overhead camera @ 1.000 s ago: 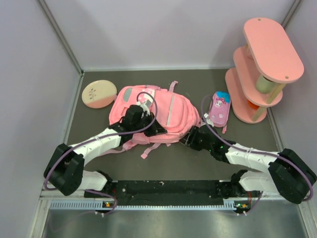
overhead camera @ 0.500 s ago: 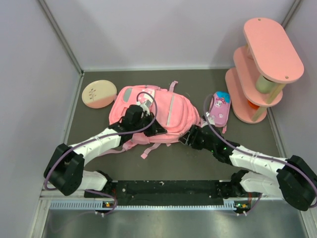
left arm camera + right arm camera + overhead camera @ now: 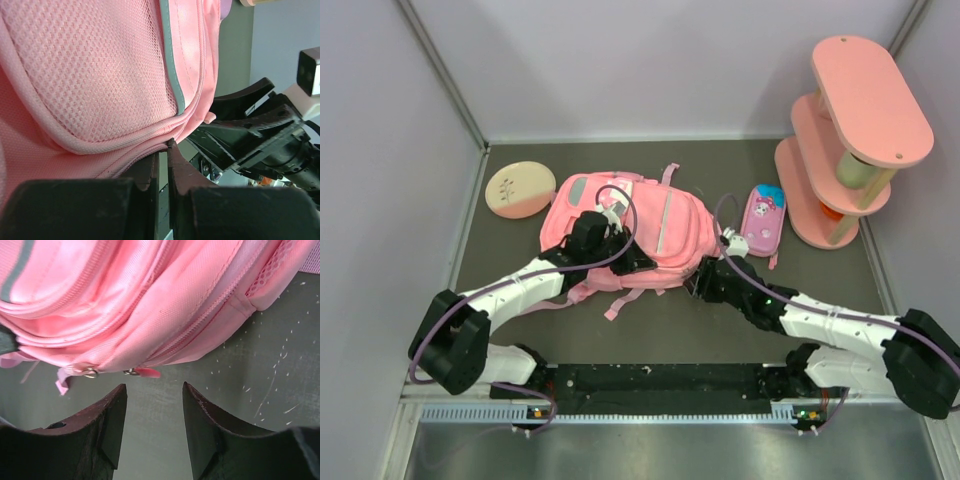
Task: Pack the student bag
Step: Zip the student bag at the center of the board.
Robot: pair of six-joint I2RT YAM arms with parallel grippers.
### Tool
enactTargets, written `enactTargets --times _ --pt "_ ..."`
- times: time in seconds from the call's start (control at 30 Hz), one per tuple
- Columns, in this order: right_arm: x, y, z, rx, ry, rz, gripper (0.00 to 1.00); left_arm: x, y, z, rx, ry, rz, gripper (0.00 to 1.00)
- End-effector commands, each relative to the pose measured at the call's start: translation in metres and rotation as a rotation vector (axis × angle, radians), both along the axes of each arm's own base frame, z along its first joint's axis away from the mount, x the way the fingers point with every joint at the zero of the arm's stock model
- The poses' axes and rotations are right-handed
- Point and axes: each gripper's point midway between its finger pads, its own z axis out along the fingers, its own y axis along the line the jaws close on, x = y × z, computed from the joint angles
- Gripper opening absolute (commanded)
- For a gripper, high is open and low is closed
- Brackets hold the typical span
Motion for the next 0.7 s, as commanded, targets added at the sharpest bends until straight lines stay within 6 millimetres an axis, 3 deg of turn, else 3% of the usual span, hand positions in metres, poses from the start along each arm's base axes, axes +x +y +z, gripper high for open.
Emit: enactTargets --times 0.0,0.33,0.5,0.67 --pt "0.015 0.017 0.016 -0.002 -0.075 0.051 0.47 0.007 -0.006 0.034 -0.065 -0.121 -0.036 0.0" --pt "0.035 0.034 0.01 0.029 -0.112 0.143 0.42 0.006 -0.006 0.033 -0.066 -0.116 -0.036 0.0" --pt "0.036 0.039 0.009 0.06 -0.128 0.175 0.29 0.007 -0.006 0.031 -0.062 -0.111 -0.033 0.0" --pt "0.036 0.039 0.007 0.067 -0.132 0.179 0.1 0.006 -0.007 0.029 -0.066 -0.102 -0.042 0.0"
